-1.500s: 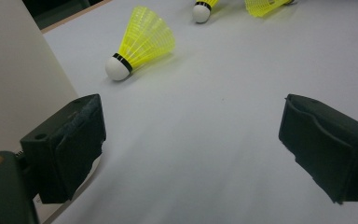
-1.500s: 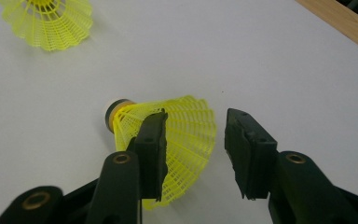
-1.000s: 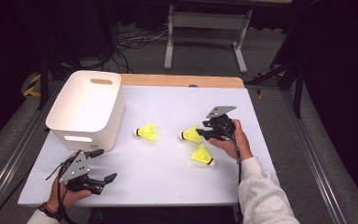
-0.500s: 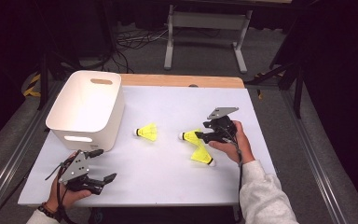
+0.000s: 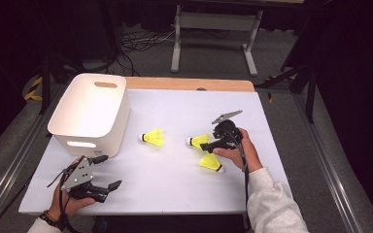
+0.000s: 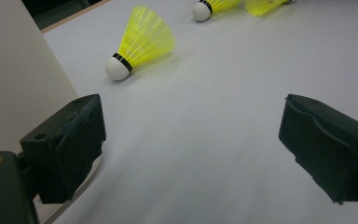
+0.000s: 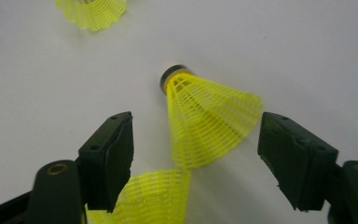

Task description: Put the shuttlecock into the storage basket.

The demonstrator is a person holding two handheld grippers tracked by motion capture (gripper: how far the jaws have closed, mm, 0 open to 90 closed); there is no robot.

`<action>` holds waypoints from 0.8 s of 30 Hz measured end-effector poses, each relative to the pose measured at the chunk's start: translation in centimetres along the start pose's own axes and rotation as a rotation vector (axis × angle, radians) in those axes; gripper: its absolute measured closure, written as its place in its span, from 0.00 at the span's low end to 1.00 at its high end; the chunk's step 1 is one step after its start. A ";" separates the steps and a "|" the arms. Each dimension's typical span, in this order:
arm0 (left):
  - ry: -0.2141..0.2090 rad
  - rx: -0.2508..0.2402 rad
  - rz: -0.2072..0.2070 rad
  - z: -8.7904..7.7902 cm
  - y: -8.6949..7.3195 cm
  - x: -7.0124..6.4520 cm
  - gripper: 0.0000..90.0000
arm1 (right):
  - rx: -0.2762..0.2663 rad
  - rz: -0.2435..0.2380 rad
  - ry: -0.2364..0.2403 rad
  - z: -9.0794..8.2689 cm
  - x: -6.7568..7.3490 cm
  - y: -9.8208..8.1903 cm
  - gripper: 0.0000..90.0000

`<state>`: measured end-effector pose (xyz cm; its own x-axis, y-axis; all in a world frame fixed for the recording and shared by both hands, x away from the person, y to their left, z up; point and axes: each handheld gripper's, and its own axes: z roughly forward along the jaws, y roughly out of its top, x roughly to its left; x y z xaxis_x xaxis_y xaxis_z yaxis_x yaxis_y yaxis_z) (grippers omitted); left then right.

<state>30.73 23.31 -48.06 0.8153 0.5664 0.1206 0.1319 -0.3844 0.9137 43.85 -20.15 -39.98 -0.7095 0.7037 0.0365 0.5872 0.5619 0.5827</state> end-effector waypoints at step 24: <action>-0.005 -0.003 0.009 0.0 0.1 -0.1 0.09 | -0.009 -0.107 0.078 1.3 2.7 3.6 1.00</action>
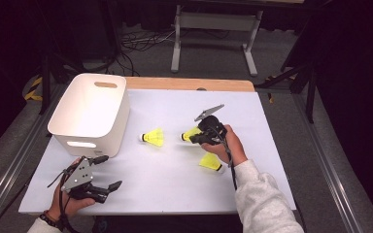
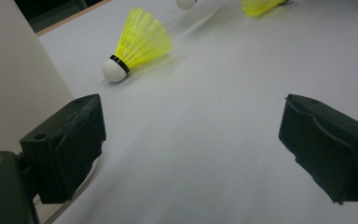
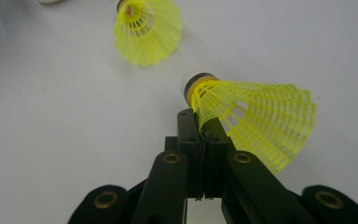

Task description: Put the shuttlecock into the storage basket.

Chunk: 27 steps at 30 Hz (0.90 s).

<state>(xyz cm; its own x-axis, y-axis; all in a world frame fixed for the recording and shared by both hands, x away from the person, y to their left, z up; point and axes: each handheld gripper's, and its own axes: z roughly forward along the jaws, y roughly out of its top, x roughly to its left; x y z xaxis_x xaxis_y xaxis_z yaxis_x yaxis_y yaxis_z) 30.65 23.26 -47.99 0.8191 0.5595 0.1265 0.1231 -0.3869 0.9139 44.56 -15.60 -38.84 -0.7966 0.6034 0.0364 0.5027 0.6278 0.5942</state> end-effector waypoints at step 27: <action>-0.008 -0.017 0.027 -0.2 0.3 -0.4 0.09 | -0.037 -0.022 0.008 6.2 5.6 4.2 0.99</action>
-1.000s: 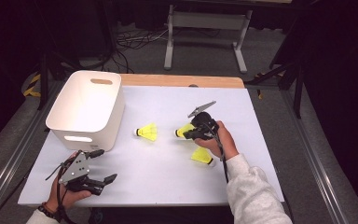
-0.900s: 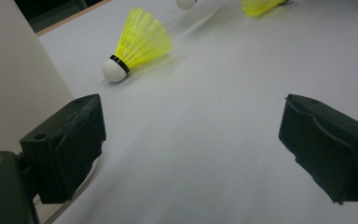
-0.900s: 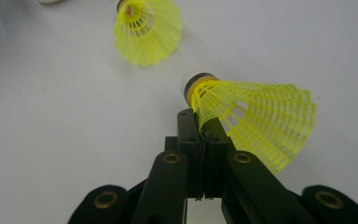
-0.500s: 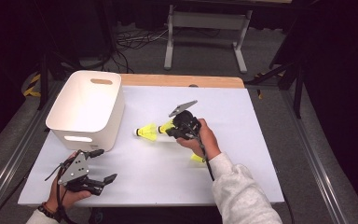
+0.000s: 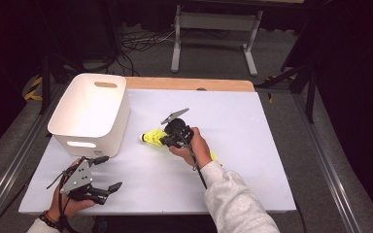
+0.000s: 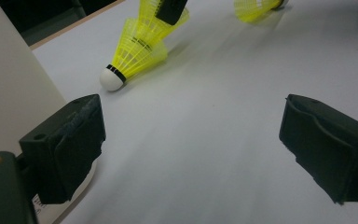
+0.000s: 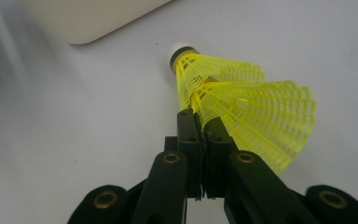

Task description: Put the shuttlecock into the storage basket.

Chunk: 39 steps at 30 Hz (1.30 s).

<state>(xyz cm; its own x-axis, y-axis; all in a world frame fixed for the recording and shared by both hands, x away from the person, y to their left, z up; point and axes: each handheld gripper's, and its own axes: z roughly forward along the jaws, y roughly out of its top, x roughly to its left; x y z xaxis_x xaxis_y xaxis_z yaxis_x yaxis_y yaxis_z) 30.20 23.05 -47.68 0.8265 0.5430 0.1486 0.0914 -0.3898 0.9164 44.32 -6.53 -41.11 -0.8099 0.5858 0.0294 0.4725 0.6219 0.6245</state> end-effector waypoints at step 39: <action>-0.006 0.033 0.011 0.6 -0.1 -0.4 0.09 | 0.038 -0.029 0.019 2.1 0.4 -1.3 1.00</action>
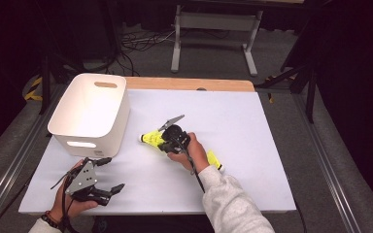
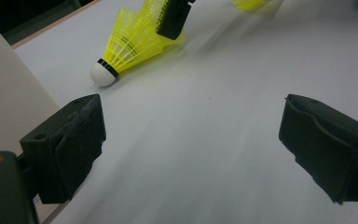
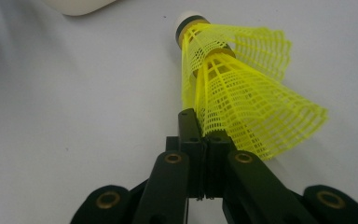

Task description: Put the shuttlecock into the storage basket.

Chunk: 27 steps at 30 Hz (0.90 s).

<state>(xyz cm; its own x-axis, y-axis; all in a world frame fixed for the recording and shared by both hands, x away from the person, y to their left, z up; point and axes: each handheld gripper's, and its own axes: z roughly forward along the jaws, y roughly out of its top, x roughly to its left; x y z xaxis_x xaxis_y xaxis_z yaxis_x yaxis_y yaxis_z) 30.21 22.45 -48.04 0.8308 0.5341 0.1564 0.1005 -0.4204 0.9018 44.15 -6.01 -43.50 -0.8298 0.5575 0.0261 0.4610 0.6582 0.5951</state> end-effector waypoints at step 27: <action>0.000 -0.002 0.001 0.0 0.0 -0.1 0.09 | -0.034 -0.068 -0.091 -2.6 0.6 0.9 0.54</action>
<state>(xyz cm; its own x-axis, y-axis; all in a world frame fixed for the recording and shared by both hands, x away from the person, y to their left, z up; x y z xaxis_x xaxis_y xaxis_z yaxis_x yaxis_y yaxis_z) 30.14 22.44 -48.05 0.8310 0.5336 0.1573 0.0987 -0.4198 0.9022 43.22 -6.43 -40.85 -0.8260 0.5569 -0.0872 0.3927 0.6795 0.6198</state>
